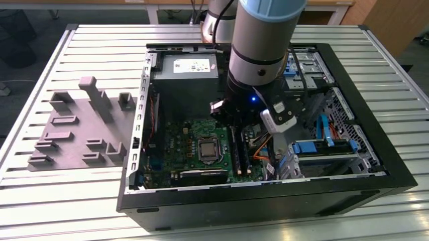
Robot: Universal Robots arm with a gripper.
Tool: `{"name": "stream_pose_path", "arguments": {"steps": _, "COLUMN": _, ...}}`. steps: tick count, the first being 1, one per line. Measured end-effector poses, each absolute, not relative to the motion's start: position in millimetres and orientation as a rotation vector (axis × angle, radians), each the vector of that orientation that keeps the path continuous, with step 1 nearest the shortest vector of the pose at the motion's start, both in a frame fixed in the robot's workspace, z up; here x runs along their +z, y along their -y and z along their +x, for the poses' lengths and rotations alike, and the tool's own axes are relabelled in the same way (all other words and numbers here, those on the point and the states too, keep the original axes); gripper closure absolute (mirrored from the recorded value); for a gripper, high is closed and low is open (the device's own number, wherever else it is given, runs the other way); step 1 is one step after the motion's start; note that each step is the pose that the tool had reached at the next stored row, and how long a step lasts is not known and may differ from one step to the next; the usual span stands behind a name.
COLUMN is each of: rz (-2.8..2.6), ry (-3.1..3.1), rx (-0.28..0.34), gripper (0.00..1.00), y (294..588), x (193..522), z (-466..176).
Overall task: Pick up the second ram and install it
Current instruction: 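Press down the second ram until it locks into place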
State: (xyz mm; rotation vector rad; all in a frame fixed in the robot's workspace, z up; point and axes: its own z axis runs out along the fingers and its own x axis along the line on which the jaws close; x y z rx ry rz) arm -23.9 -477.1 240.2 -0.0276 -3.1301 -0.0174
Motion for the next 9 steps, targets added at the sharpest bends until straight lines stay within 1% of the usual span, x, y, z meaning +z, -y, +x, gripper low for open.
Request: {"name": "stream_pose_path", "arguments": {"steps": 9, "rz": -0.028, "ry": 3.130, "rx": -0.017, "gripper": 0.89, "y": 477.1, "x": 243.5, "z": -23.9}}
